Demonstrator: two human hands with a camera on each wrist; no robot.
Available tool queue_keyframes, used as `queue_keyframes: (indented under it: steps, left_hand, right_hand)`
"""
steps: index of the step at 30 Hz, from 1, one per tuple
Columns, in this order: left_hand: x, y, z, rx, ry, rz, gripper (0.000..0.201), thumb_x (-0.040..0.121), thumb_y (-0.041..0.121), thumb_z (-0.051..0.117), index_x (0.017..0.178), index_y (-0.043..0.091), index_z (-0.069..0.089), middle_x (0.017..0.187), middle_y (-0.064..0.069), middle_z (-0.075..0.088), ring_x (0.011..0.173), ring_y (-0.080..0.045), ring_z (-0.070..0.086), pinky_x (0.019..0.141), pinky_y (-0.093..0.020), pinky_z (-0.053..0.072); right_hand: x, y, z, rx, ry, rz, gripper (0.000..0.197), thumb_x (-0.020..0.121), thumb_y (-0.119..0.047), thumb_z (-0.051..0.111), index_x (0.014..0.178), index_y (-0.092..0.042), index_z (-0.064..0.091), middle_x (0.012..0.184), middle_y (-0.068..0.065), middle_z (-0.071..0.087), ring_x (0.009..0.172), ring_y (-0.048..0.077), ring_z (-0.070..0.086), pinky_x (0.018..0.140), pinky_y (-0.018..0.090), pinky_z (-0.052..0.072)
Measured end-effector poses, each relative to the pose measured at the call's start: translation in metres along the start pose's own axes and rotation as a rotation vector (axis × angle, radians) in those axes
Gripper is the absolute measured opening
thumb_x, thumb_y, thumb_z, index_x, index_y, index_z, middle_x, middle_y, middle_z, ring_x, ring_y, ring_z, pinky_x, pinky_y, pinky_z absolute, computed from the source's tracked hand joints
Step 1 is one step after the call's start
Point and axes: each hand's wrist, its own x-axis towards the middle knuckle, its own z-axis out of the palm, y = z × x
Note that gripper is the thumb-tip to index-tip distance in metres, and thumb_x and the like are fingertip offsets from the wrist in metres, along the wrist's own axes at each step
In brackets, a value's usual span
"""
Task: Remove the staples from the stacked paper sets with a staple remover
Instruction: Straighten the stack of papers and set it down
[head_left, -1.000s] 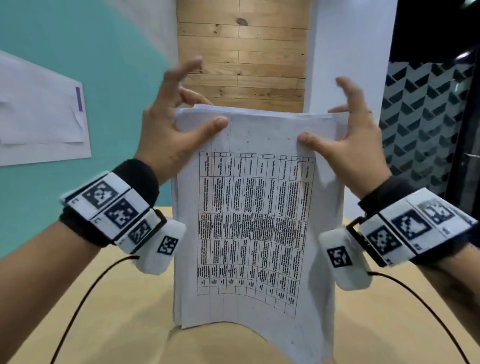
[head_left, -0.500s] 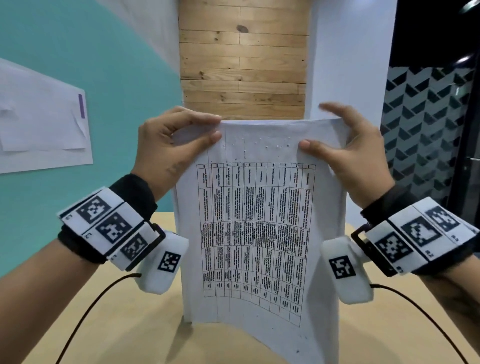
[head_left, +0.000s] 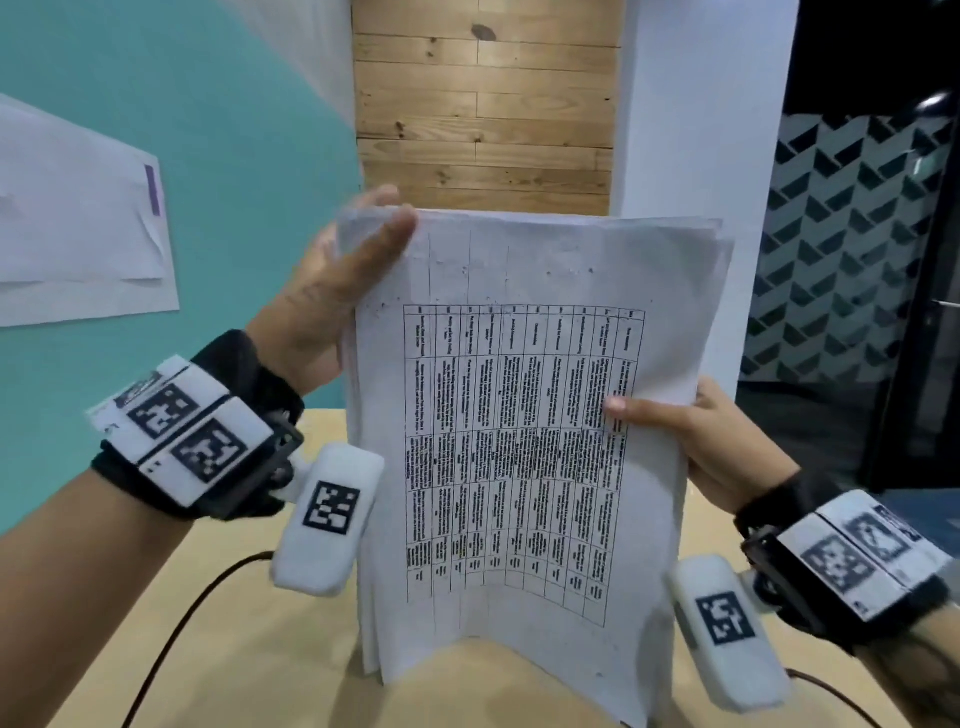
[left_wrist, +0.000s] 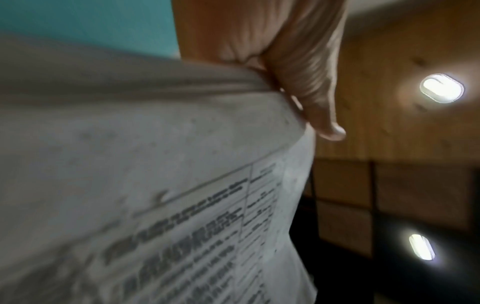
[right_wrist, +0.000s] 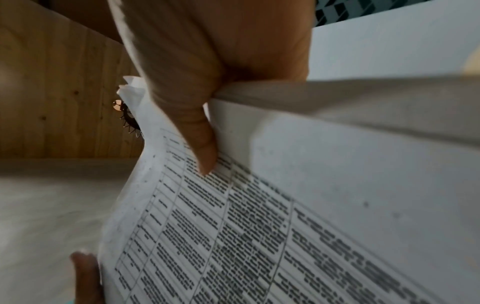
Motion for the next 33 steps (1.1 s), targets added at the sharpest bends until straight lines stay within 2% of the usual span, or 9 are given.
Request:
queue_keyframes:
  steps: [5, 12, 15, 17, 20, 23, 26, 30, 33]
  left_hand:
    - [-0.034, -0.038, -0.010, -0.065, -0.132, -0.283, 0.094, 0.015, 0.055, 0.089, 0.097, 0.019, 0.061, 0.085, 0.004, 0.075, 0.077, -0.009, 0.071, 0.059, -0.021, 0.055]
    - [-0.016, -0.031, -0.012, 0.186, -0.047, -0.245, 0.029, 0.057, 0.021, 0.077, 0.081, 0.010, 0.066, 0.073, 0.001, 0.073, 0.068, -0.009, 0.069, 0.060, -0.018, 0.054]
    - [-0.013, -0.037, -0.036, 0.099, -0.040, -0.447, 0.078, 0.029, 0.025, 0.095, 0.098, 0.001, 0.067, 0.095, -0.015, 0.072, 0.081, -0.022, 0.070, 0.067, -0.028, 0.058]
    - [-0.028, -0.053, -0.046, 0.072, -0.043, -0.654, 0.095, 0.024, 0.022, 0.096, 0.110, -0.002, 0.062, 0.108, -0.021, 0.068, 0.090, -0.031, 0.068, 0.070, -0.038, 0.059]
    - [-0.064, -0.084, -0.054, 0.100, -0.045, -0.893, 0.074, 0.045, 0.009, 0.091, 0.113, 0.000, 0.061, 0.113, -0.026, 0.064, 0.093, -0.037, 0.066, 0.072, -0.049, 0.056]
    - [-0.099, -0.111, -0.065, 0.066, -0.038, -1.071, 0.075, 0.032, 0.004, 0.093, 0.100, -0.004, 0.064, 0.095, -0.028, 0.068, 0.071, -0.037, 0.069, 0.053, -0.044, 0.057]
    - [-0.120, -0.127, -0.074, 0.121, 0.006, -1.178, 0.055, 0.061, -0.003, 0.075, 0.113, -0.007, 0.058, 0.092, -0.027, 0.068, 0.072, -0.037, 0.067, 0.065, -0.045, 0.056]
    - [-0.133, -0.140, -0.083, 0.004, 0.049, -1.254, 0.080, 0.028, -0.005, 0.092, 0.101, -0.009, 0.062, 0.090, -0.036, 0.063, 0.066, -0.042, 0.066, 0.059, -0.058, 0.054]
    - [-0.134, -0.135, -0.083, -0.165, 0.032, -1.288, 0.069, 0.033, -0.011, 0.088, 0.096, -0.010, 0.060, 0.081, -0.036, 0.064, 0.056, -0.043, 0.065, 0.044, -0.054, 0.052]
  right_hand:
    - [0.006, 0.002, 0.002, -0.012, 0.071, 0.021, 0.023, 0.078, 0.008, 0.060, 0.092, -0.010, 0.062, 0.073, 0.000, 0.073, 0.063, 0.013, 0.068, 0.057, 0.023, 0.055]
    - [0.030, -0.024, 0.017, 0.013, 0.076, 0.074, 0.014, 0.081, 0.011, 0.057, 0.082, -0.003, 0.062, 0.065, 0.002, 0.071, 0.061, 0.014, 0.068, 0.055, 0.019, 0.055]
    - [0.041, -0.019, 0.024, 0.003, -0.040, 0.283, 0.017, 0.077, 0.000, 0.063, 0.093, -0.001, 0.064, 0.078, 0.010, 0.071, 0.064, 0.020, 0.066, 0.058, 0.028, 0.058]
    - [0.039, 0.003, 0.027, -0.035, -0.110, 0.478, 0.045, 0.070, -0.007, 0.069, 0.112, 0.002, 0.061, 0.101, 0.019, 0.066, 0.078, 0.029, 0.062, 0.071, 0.039, 0.057]
    - [0.022, 0.048, 0.032, -0.117, -0.213, 0.630, 0.029, 0.084, -0.004, 0.061, 0.113, -0.005, 0.062, 0.100, 0.011, 0.070, 0.076, 0.022, 0.068, 0.069, 0.032, 0.058]
    - [-0.005, 0.083, 0.031, -0.327, -0.383, 0.794, 0.010, 0.091, -0.012, 0.058, 0.100, -0.009, 0.062, 0.078, 0.003, 0.067, 0.053, 0.010, 0.062, 0.051, 0.021, 0.053]
    - [-0.025, 0.099, 0.020, -0.468, -0.502, 0.919, 0.012, 0.088, -0.013, 0.062, 0.096, -0.007, 0.056, 0.068, 0.006, 0.065, 0.051, 0.015, 0.055, 0.052, 0.026, 0.046]
    - [-0.036, 0.106, 0.017, -0.544, -0.484, 0.893, 0.029, 0.083, -0.010, 0.068, 0.108, -0.008, 0.053, 0.066, 0.006, 0.065, 0.052, 0.018, 0.052, 0.052, 0.028, 0.040]
    - [-0.032, 0.101, 0.025, -0.606, -0.545, 0.899, 0.025, 0.085, -0.010, 0.066, 0.105, -0.009, 0.052, 0.068, 0.006, 0.063, 0.051, 0.016, 0.054, 0.048, 0.025, 0.044]
